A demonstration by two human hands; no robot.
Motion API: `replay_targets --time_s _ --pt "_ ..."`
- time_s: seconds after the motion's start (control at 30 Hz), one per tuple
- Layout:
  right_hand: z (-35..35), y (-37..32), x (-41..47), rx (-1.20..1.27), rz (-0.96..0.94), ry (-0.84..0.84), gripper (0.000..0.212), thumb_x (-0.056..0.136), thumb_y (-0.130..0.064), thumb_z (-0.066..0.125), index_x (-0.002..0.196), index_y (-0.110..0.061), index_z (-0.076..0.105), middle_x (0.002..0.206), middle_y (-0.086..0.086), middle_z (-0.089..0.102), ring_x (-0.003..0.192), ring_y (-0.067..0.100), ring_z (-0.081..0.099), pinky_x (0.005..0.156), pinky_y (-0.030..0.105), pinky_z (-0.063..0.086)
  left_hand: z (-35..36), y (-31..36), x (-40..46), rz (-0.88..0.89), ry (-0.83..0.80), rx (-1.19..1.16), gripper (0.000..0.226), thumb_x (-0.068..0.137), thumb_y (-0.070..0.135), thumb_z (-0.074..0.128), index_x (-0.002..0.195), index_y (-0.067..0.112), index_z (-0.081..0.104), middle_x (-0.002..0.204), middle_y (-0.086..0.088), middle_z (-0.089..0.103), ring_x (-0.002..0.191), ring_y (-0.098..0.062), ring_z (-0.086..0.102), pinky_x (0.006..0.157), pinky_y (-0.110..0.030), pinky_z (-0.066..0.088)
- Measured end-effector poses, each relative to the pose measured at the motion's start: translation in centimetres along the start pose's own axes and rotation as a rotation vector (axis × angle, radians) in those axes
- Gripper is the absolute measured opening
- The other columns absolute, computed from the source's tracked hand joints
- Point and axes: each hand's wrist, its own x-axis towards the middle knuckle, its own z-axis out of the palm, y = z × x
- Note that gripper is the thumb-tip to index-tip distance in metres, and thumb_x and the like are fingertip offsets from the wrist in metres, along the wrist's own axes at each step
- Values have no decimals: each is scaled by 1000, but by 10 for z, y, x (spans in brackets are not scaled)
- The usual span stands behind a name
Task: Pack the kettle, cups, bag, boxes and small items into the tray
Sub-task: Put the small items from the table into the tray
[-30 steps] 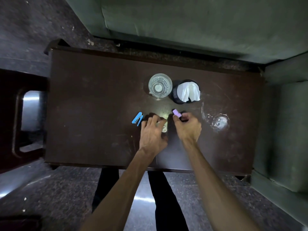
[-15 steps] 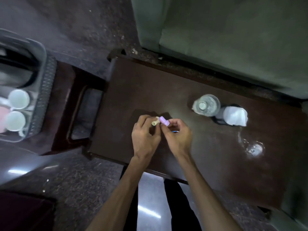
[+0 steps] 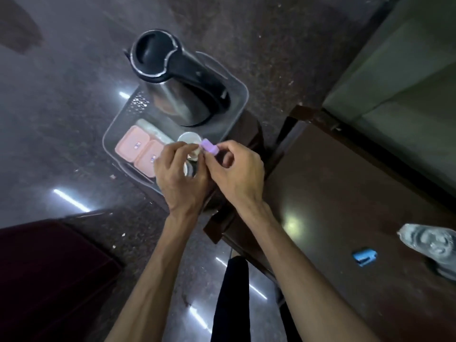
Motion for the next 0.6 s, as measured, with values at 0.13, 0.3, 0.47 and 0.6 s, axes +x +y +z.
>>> replay_targets --time_s 0.13,0.3,0.47,0.6 --pt "49 -29 24 -153 -9 -100 42 90 -61 68 89 -20 77 79 1 78 81 26 74 65 34 50 -7 -44 36 -59 -43 65 13 86 16 77 96 8 79 100 -11 75 90 -32 71 87 -50 51" --pt "92 -49 47 -281 50 -245 48 97 -57 61 96 -11 75 96 9 77 94 32 72 76 41 56 -8 -82 72 -108 -148 150 20 90 26 72 101 11 80 104 -8 77 98 -30 70 95 -46 45" --pt "94 -47 46 -225 60 -314 45 97 -57 61 105 -15 76 106 7 78 102 30 72 82 42 57 -14 -88 72 -92 -186 194 28 90 30 72 110 12 78 115 -7 74 111 -27 66 100 -45 42" --pt "60 -26 28 -141 46 -253 33 92 -45 67 115 -23 77 93 2 80 95 30 73 77 37 57 -18 -67 43 -77 -132 135 26 88 23 74 109 8 76 113 -9 74 108 -30 67 99 -42 42"
